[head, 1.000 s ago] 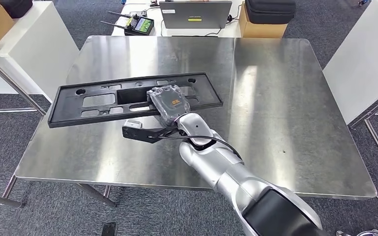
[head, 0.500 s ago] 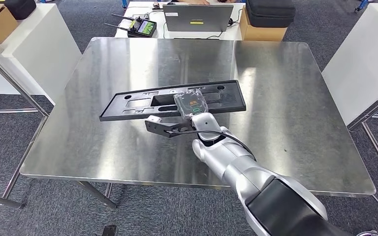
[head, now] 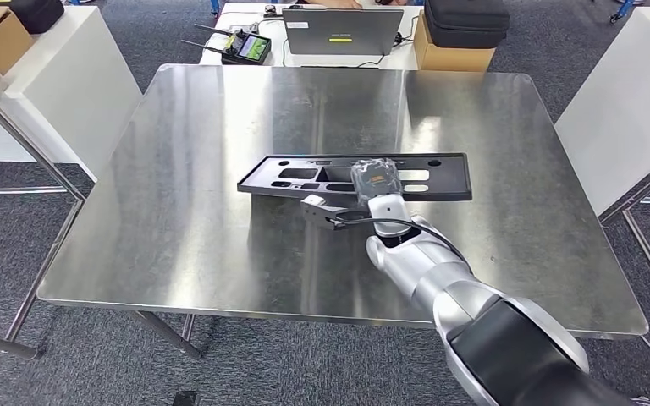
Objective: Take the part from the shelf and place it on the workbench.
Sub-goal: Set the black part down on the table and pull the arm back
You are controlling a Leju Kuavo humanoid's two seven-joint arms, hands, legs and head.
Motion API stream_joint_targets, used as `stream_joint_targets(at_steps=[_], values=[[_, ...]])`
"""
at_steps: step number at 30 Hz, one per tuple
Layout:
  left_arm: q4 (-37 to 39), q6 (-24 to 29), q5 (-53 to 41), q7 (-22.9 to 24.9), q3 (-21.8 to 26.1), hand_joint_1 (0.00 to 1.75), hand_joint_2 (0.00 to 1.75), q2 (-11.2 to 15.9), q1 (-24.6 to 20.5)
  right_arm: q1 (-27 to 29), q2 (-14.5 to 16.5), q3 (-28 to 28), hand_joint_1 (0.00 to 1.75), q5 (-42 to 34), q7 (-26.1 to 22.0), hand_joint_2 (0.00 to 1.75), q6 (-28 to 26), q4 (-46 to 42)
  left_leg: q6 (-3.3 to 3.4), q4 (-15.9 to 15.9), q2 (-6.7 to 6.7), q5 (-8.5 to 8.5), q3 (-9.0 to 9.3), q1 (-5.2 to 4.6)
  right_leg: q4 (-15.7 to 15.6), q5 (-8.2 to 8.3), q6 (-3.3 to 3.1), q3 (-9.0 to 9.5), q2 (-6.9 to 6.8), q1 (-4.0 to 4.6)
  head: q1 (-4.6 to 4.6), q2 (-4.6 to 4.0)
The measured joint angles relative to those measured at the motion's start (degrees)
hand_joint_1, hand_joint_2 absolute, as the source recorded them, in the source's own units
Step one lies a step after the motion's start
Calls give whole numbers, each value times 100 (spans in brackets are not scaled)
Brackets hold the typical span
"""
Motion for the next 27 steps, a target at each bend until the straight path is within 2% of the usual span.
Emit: stream_joint_targets(at_steps=[4,9,13,22,27], values=[[0,196,-59,3,-84,0,175,33,14,-4,-185,0,0,66,68,0,1,75,5,1,3,-2,3,-1,-1,1,1,4,3,-4,0,0],[0,375,-77,15,-137,0,175,64,25,8,-257,0,0,186,62,0,-98,110,6,1,7,-2,6,1,0,1,1,4,7,-4,-1,-2],[0,370,-68,56,-140,0,0,68,40,8,-252,-2,0,207,-33,0,-170,112,6,0,7,-2,6,2,0,1,1,4,7,-3,0,-1],[0,357,34,90,-138,0,0,70,71,7,34,-34,0,253,-507,0,-663,44,5,0,12,0,8,2,0,1,1,7,6,-3,1,-2],[0,407,140,132,-137,0,0,70,70,5,257,-196,0,13,-1024,0,-1314,-175,5,-1,23,0,12,1,1,1,1,8,12,-3,1,-2]])
